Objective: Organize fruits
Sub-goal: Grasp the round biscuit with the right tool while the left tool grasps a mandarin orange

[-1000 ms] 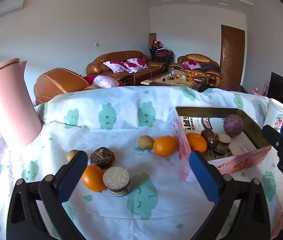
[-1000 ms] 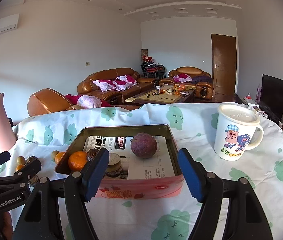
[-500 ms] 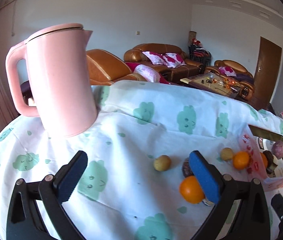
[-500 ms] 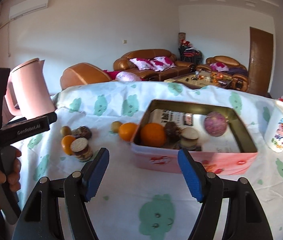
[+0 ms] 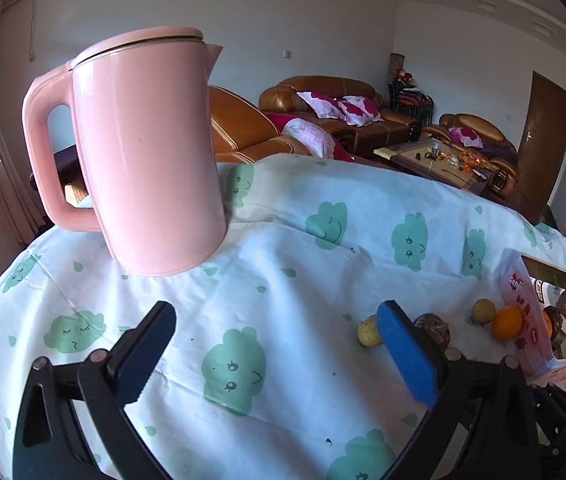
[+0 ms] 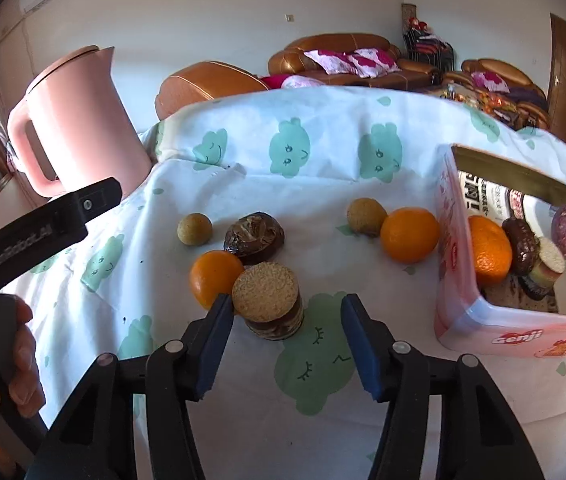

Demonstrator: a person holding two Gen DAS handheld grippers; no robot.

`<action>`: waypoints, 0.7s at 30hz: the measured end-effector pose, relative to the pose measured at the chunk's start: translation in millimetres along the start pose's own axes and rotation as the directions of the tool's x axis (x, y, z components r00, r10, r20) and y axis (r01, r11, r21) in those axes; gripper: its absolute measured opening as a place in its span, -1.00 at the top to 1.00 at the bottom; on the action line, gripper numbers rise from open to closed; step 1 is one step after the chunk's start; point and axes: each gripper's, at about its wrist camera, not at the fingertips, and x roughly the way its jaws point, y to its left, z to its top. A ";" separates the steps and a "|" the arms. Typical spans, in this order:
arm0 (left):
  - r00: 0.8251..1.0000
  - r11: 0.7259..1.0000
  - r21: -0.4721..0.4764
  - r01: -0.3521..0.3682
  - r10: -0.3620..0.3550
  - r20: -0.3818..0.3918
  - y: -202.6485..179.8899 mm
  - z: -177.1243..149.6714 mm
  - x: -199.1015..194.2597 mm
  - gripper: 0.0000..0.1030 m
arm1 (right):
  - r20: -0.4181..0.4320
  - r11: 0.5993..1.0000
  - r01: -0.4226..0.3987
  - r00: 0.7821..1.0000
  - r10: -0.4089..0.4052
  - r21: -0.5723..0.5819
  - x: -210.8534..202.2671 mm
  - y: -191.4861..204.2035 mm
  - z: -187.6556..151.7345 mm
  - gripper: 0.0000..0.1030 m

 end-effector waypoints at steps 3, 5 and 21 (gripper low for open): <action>1.000 1.000 -0.002 0.009 -0.009 -0.001 -0.2 0.8 -0.6 -0.97 | -0.017 0.998 -0.049 0.999 0.050 0.049 8.3 -6.3 3.5 -0.08; 1.000 1.000 0.002 0.009 -0.009 0.000 -0.9 0.3 -0.6 -0.98 | -0.018 0.997 -0.061 0.998 0.061 0.044 7.5 -6.7 3.1 0.14; 0.956 0.941 0.196 0.275 -0.246 -0.158 -75.9 -28.3 17.5 -0.46 | 0.220 0.998 0.057 0.974 -0.052 -0.015 -77.2 -35.2 -16.3 0.20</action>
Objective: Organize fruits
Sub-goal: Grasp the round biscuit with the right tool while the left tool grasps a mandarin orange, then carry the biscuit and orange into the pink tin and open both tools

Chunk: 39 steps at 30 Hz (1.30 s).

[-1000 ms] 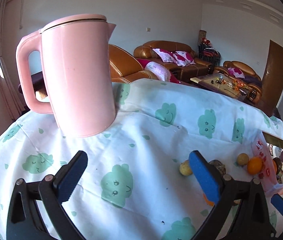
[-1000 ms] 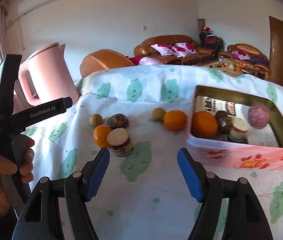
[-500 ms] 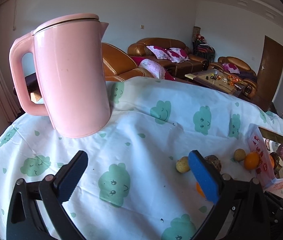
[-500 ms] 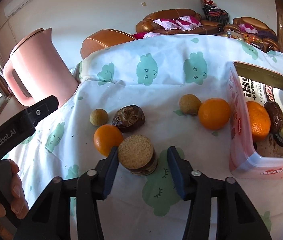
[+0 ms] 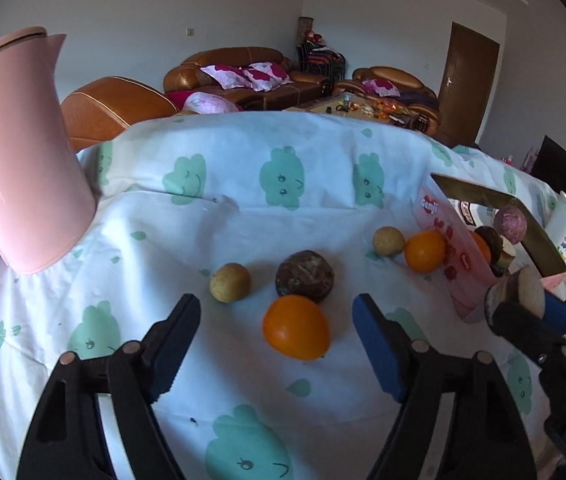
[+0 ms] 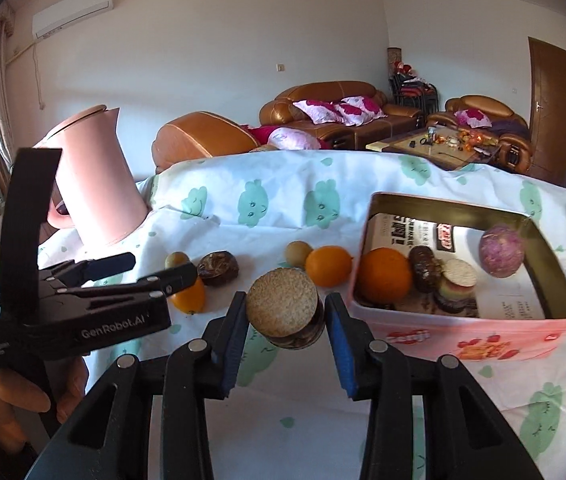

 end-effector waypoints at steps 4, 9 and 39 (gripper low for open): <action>0.994 1.000 0.005 0.012 -0.011 -0.106 -6.0 -1.5 24.6 -0.14 | 0.019 0.999 0.000 1.000 -0.001 0.033 -6.4 -12.6 3.2 0.21; 0.996 0.999 -0.033 0.033 -0.035 -0.085 0.4 -2.2 20.5 0.23 | 0.004 0.999 -0.004 1.000 0.004 0.055 -2.9 -17.3 2.4 0.21; 0.976 1.000 0.014 0.016 -0.018 0.217 -80.6 6.4 -31.5 0.23 | 0.121 0.973 0.161 0.976 -0.182 0.162 -41.4 -123.1 18.4 0.21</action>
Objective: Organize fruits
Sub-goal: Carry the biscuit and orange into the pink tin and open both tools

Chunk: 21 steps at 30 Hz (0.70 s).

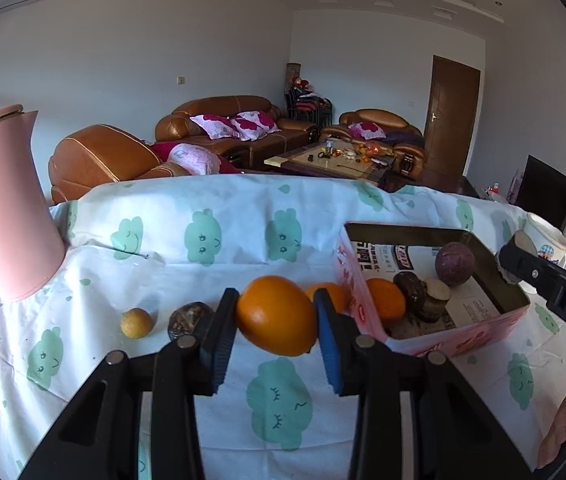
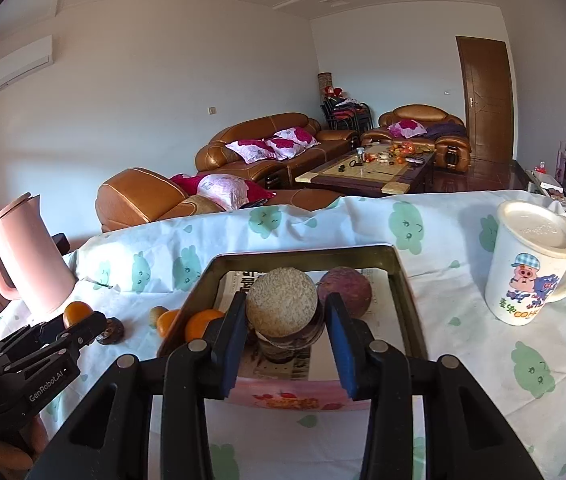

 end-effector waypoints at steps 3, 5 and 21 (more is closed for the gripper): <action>1.000 1.000 0.027 0.007 -0.007 0.002 -16.2 3.0 3.8 0.23 | 0.017 0.999 0.035 0.999 -0.035 -0.004 -1.9 -13.2 4.6 0.21; 1.000 0.999 0.036 0.014 -0.014 0.003 -25.2 5.9 6.8 0.23 | 0.029 0.998 0.059 0.998 -0.058 -0.009 -3.0 -20.4 6.9 0.21; 0.995 0.988 0.127 0.088 -0.080 -0.062 -95.0 29.1 49.5 0.23 | -0.032 0.997 0.083 0.996 -0.083 0.009 16.7 -52.9 10.4 0.20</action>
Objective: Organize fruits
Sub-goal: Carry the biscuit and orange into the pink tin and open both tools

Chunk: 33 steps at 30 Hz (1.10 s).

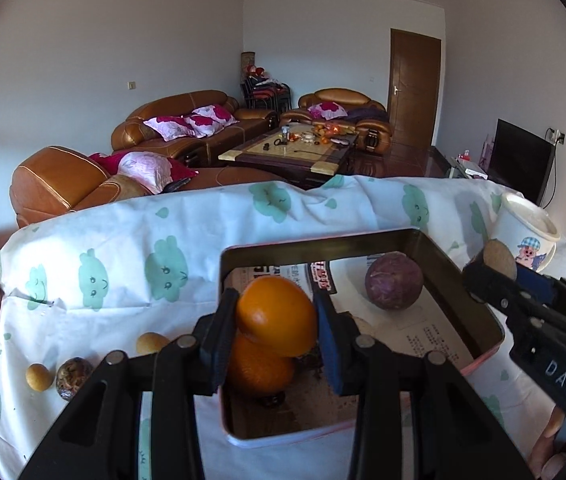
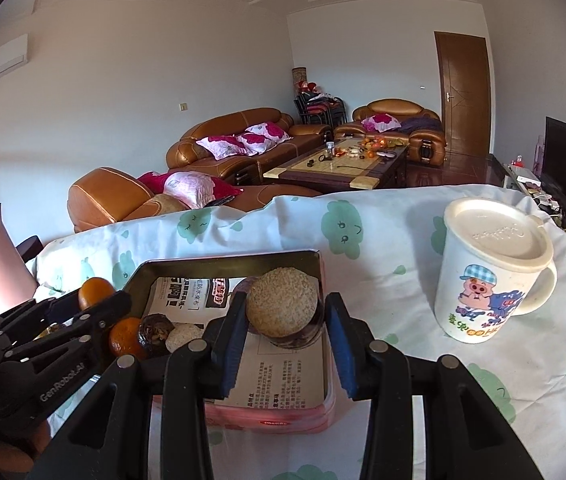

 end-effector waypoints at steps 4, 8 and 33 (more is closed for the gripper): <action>0.999 1.000 0.016 0.003 -0.002 -0.038 -10.3 1.5 13.7 0.23 | -0.023 1.000 0.010 1.000 -0.011 -0.025 8.5 4.5 -2.2 0.20; 0.999 0.999 0.053 -0.008 0.011 -0.048 -16.9 0.1 20.1 0.23 | -0.064 1.000 -0.018 0.998 0.017 -0.013 18.4 3.6 -5.4 0.20; 0.998 0.998 -0.006 -0.057 0.057 0.039 -5.6 3.5 6.2 -0.86 | -0.053 0.983 -0.146 0.987 0.152 0.111 18.7 -11.1 -4.7 -0.03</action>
